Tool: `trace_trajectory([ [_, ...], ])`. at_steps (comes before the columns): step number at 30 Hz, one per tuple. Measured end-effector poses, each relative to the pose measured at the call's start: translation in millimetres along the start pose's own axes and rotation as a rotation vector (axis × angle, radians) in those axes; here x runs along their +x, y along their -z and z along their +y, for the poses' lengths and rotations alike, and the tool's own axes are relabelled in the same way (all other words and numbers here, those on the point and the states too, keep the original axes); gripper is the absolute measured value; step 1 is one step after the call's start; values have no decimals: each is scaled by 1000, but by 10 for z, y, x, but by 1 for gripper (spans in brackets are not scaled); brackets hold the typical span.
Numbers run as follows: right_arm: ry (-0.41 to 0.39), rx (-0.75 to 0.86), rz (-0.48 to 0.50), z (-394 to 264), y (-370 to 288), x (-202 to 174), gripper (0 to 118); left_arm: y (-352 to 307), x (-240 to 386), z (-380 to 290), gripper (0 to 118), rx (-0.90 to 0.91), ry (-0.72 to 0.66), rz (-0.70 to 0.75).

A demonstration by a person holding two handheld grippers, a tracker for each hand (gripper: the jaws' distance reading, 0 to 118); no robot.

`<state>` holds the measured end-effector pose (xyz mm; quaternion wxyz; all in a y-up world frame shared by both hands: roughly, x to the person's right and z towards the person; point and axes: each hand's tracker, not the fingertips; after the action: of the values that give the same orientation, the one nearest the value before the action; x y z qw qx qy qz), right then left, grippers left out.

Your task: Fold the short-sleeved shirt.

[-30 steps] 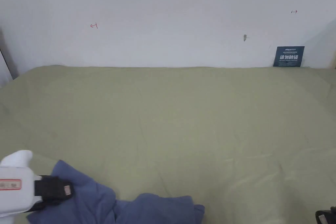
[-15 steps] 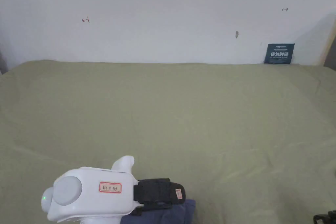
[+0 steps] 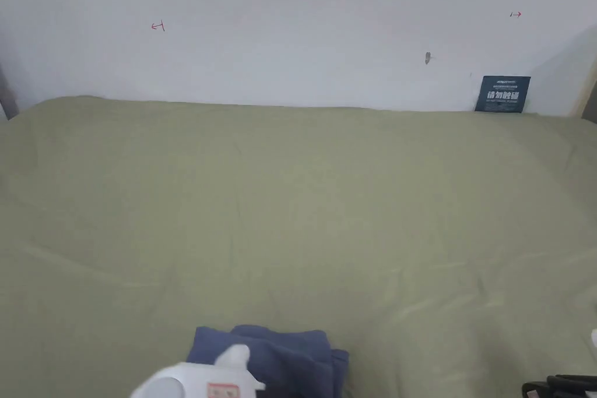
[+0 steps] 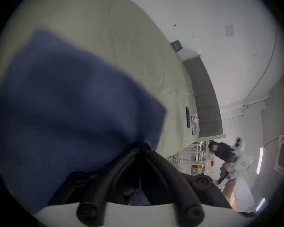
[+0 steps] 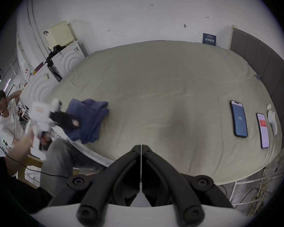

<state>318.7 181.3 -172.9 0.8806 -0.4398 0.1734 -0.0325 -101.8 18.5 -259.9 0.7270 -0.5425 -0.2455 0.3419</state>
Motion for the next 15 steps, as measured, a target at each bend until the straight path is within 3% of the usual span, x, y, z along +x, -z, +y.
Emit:
trace_trajectory([
  [2, -10, 4, 20, 25, 27, -77, 0, 242, -56, -91, 2, 1, -33, -33],
  [3, -18, 5, 27, 33, 50, -111, 0, 296, -82, -116, 1, 60, -74, -115],
  [7, -55, -11, 46, 77, 145, -244, 0, 249, 118, -168, 1, 62, -31, -43],
  [10, -64, -22, 68, 107, 251, -340, 0, -25, 311, -130, 1, 51, -36, -35],
  [12, -60, -28, 99, 124, 361, -403, 0, -366, 435, -51, 1, 98, 33, -80],
  [15, -55, -42, 215, 197, 577, -599, 0, -1038, 557, 166, 1, 217, 100, -72],
])
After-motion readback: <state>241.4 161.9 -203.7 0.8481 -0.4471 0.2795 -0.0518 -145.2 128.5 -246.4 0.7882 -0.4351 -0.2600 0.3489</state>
